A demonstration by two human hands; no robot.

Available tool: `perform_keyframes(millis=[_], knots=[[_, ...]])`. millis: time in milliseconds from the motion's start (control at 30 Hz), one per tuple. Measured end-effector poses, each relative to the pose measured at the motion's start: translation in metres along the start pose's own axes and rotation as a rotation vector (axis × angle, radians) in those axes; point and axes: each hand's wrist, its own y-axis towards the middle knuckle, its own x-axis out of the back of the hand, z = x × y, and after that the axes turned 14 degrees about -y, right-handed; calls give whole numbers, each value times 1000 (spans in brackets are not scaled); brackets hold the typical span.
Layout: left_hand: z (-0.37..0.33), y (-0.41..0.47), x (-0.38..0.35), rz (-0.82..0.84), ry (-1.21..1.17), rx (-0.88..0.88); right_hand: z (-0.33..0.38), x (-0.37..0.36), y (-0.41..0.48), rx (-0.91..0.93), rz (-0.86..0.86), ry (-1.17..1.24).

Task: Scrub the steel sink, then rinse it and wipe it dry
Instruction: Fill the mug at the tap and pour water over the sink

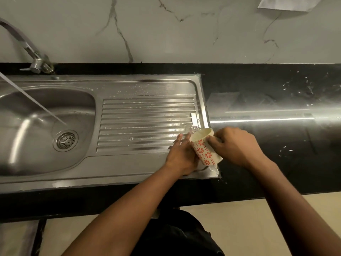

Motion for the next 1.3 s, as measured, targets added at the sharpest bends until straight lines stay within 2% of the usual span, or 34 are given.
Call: perform_keyframes(millis=[167, 333, 467, 567, 667, 767, 900, 1000, 1167, 1300], knots=[[39, -20, -3, -145, -23, 138, -17, 2, -4, 60, 117, -23], [44, -20, -4, -198, -66, 263, -13, 1, 15, 0, 27, -35], [39, -9, 0, -190, -68, 190, 18, 7, 35, 47, -87, -74], [56, -17, 8, -192, -45, 140, 45, 13, 41, 186, -153, -209], [81, -38, 10, -277, -45, 282, 64, 13, 39, 331, -183, -322], [111, -69, 14, -358, -97, 469, 62, 10, 39, 370, -150, -316], [127, -92, 22, -369, -127, 638, 32, 12, 42, 253, 79, -34], [105, -76, 19, -325, -144, 552, 11, 15, 42, 159, 144, 154], [50, -15, 11, -194, -90, 266, 2, 15, 41, 71, 115, 227], [36, 0, 12, -187, -70, 242, 3, 16, 36, 65, 100, 285]])
